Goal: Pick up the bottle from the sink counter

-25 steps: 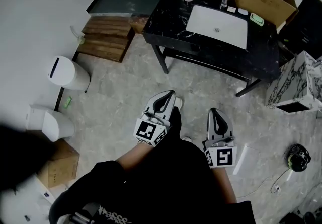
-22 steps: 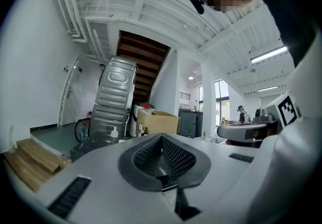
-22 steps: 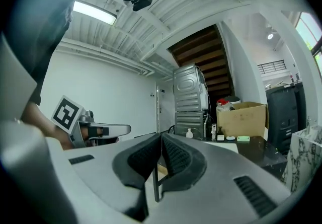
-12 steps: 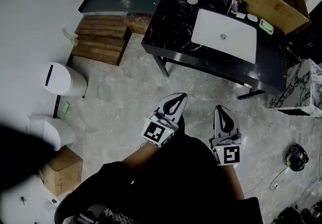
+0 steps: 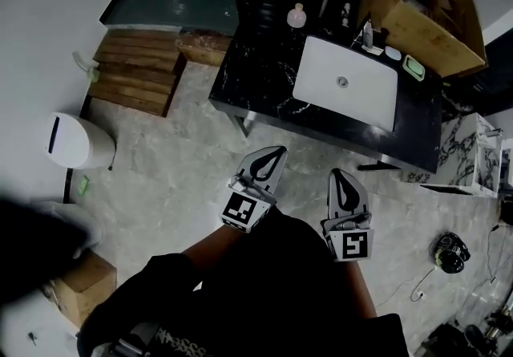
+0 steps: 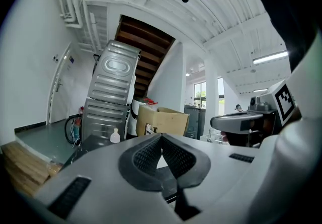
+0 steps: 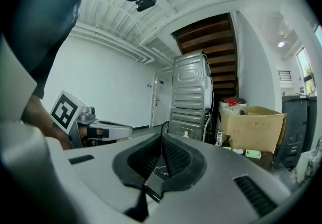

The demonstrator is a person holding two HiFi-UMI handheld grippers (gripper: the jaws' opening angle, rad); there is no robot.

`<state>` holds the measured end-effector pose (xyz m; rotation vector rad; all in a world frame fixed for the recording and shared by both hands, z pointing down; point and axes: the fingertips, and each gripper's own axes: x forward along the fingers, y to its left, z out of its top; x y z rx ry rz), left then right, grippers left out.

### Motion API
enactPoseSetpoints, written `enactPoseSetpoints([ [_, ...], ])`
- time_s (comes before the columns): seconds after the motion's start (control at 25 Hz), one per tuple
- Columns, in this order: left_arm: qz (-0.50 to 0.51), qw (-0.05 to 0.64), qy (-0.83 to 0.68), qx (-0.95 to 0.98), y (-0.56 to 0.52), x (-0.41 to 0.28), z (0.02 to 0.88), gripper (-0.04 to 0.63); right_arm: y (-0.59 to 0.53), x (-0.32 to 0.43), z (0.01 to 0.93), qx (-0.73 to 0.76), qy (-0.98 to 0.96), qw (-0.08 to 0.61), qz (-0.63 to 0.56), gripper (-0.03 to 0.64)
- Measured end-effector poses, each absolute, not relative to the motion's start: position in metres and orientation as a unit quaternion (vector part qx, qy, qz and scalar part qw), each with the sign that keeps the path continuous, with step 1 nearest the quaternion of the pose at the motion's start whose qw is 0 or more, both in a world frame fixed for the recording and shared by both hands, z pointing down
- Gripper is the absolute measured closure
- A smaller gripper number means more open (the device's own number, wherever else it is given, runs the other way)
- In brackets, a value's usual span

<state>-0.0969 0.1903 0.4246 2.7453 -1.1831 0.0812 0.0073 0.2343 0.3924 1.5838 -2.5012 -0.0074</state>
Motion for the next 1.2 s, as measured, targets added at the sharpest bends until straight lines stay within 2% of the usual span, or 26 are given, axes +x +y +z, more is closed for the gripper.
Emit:
enactPoseSetpoints([
  [0.44, -0.001, 0.07, -0.375, 0.924, 0.12, -0.095, 0.411, 0.581, 0.163, 0.033, 0.395, 0.616, -0.784, 0.06, 0.044, 0.578],
  [0.6, -0.005, 0.102, -0.371, 0.923, 0.107, -0.102, 0.42, 0.581, 0.144, 0.033, 0.39, 0.626, -0.777, 0.062, 0.033, 0.578],
  [1.2, 0.036, 0.116, -0.351, 0.929, 0.104, -0.09, 0.443, 0.581, 0.158, 0.061, 0.416, 0.669, -0.736, 0.072, 0.075, 0.578],
])
